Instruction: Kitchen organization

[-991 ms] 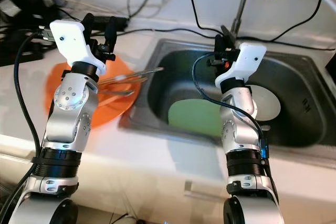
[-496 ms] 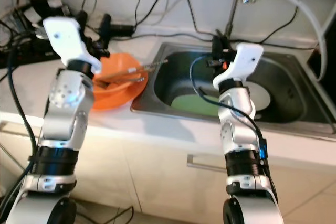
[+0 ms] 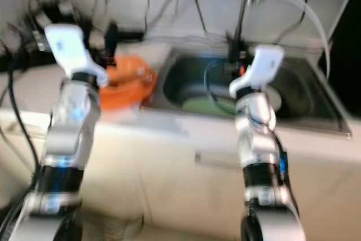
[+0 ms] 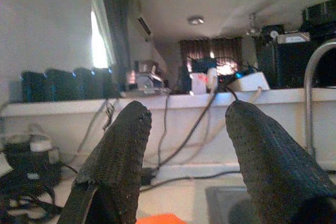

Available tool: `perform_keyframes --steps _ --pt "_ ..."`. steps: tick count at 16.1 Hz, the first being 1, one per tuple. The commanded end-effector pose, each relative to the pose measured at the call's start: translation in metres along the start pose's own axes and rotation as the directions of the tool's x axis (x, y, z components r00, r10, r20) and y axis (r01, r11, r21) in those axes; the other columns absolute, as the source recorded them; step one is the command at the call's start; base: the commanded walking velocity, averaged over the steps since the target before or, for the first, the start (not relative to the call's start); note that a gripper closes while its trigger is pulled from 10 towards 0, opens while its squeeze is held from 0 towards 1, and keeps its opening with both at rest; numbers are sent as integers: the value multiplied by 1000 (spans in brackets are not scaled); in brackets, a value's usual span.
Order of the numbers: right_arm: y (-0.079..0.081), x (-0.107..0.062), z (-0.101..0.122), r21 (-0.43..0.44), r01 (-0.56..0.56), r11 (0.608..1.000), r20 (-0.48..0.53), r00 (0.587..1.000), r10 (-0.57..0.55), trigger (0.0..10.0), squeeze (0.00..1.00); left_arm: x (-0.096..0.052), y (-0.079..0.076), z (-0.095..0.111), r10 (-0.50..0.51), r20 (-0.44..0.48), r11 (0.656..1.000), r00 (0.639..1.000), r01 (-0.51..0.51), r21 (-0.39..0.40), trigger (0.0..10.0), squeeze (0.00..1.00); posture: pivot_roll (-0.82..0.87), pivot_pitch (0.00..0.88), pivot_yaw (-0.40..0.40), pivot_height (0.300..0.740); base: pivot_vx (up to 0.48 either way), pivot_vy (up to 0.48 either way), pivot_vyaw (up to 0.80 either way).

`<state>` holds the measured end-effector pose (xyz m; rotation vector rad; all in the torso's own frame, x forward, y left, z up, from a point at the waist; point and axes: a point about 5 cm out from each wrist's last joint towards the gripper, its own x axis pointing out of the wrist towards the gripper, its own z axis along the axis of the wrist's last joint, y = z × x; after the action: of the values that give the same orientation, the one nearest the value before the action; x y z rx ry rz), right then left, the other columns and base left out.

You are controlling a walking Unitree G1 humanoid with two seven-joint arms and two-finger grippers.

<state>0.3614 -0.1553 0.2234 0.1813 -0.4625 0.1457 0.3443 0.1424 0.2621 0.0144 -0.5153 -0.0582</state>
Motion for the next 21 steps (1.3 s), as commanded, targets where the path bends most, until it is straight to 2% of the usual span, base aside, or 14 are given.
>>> perform_keyframes --steps 1,5,7,9,11,13,15,17,18,19,20,21 --pt "3 3 4 0 -8 1000 11 1000 8 10000 0 1 2 2 4 2 1000 1000 -4 10 10000 0 111 30 16 740 0 0 0" --pt "5 3 2 0 -14 1000 3 1000 14 10000 0 -2 5 -1 13 -20 1000 1000 -13 22 10000 0 114 31 13 740 0 0 0" --pt "3 -1 -6 -6 -10 1000 -31 999 10 10000 0 -8 9 -12 13 -71 999 997 -10 44 10000 0 112 30 12 740 0 0 0" --pt "-1 -8 -14 -11 6 1000 -63 998 -7 10000 0 -17 12 -23 -3 -118 994 993 16 111 10000 0 108 32 15 740 0 0 0" --pt "-2 -11 -15 -10 8 1000 -67 998 -8 10000 0 -25 12 -22 -36 -122 984 992 56 169 10000 0 108 33 17 740 0 0 0" --pt "-1 -14 -18 -4 10 1000 -80 997 -10 10000 0 -38 15 -20 -70 -136 960 988 103 260 10000 0 111 33 17 740 0 0 0" --pt "3 -13 -21 5 5 1000 -86 996 -4 10000 0 -57 17 -16 -129 -145 918 981 173 356 10000 0 121 31 17 740 0 0 0" --pt "5 -13 -21 10 -2 1000 -88 996 3 10000 0 -67 17 -14 -172 -164 887 971 225 403 10000 0 126 26 16 740 0 0 0" --pt "6 -13 -22 13 -8 1000 -90 996 9 10000 0 -72 15 -13 -220 -195 839 956 287 462 10000 0 129 25 15 740 0 0 0" --pt "7 -12 -22 15 -11 1000 -91 996 13 10000 0 -78 12 -13 -278 -239 758 930 365 541 10000 0 129 25 15 740 0 0 0" --pt "7 -12 -23 16 -13 1000 -92 996 14 10000 0 -79 11 -13 -294 -255 731 921 389 560 10000 0 135 19 14 740 0 0 0" --pt "8 -12 -23 19 -17 1000 -91 996 18 10000 0 -80 8 -14 -314 -272 688 910 415 595 10000 0 137 14 14 740 0 0 0"
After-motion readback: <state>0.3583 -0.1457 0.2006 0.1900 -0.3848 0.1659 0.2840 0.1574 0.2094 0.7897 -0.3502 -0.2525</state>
